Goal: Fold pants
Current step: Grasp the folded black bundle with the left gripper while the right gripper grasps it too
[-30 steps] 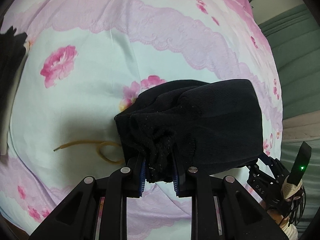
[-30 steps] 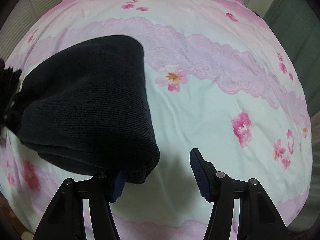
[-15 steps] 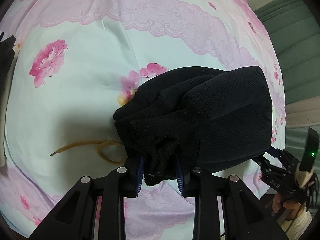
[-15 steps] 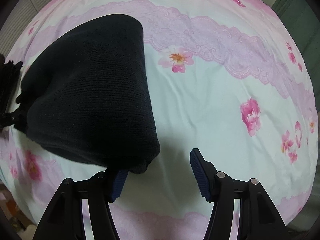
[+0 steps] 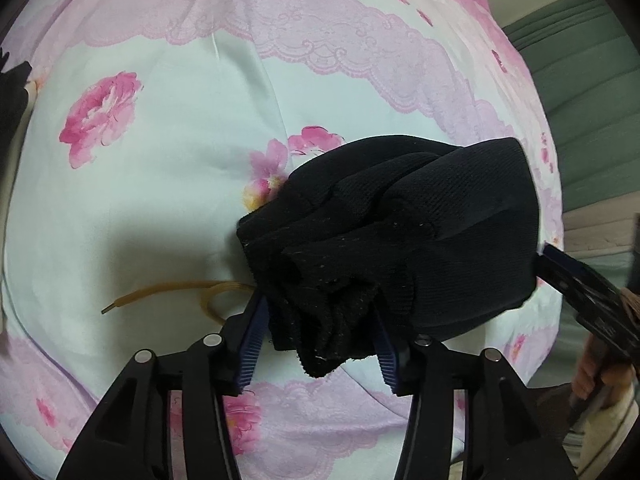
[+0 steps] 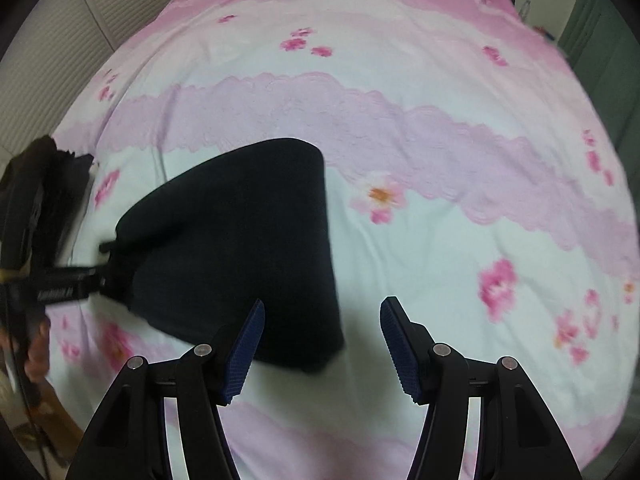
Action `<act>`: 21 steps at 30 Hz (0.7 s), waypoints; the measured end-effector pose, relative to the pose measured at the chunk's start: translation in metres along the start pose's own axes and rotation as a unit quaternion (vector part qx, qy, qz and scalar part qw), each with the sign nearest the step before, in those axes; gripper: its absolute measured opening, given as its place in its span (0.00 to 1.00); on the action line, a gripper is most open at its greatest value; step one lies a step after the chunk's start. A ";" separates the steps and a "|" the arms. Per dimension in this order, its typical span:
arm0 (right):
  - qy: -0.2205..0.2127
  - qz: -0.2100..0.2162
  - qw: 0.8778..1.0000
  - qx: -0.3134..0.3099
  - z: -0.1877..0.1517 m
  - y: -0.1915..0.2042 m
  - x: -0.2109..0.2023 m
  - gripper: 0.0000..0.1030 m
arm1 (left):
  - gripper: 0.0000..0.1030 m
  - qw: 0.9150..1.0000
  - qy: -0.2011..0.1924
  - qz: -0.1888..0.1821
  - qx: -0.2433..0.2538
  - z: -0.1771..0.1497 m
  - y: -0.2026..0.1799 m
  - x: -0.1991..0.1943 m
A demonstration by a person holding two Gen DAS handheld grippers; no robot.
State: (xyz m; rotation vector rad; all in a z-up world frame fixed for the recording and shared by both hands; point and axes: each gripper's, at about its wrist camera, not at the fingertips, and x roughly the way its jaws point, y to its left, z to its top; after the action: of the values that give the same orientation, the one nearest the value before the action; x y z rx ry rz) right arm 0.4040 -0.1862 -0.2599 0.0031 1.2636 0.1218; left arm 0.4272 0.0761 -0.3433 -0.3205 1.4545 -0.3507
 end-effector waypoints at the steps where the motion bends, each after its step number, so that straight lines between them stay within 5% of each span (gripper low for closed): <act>1: 0.005 0.013 1.000 0.006 0.004 0.000 0.010 0.58 | 0.57 1.000 0.001 -0.006 -0.003 0.000 0.002 0.000; 13: 0.066 0.094 0.992 0.056 0.013 -0.026 0.078 0.65 | 0.79 0.997 0.012 -0.057 -0.048 0.000 0.021 0.017; 21: 0.081 0.129 0.985 0.085 0.011 -0.037 0.094 0.68 | 0.87 0.986 0.025 -0.122 -0.107 0.001 0.036 0.043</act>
State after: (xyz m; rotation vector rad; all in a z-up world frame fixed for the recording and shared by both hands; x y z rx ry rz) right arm 0.4456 -0.2136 -0.3489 0.3107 1.4300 0.2417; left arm 0.4330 0.0903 -0.3971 -0.6714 1.5089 -0.4019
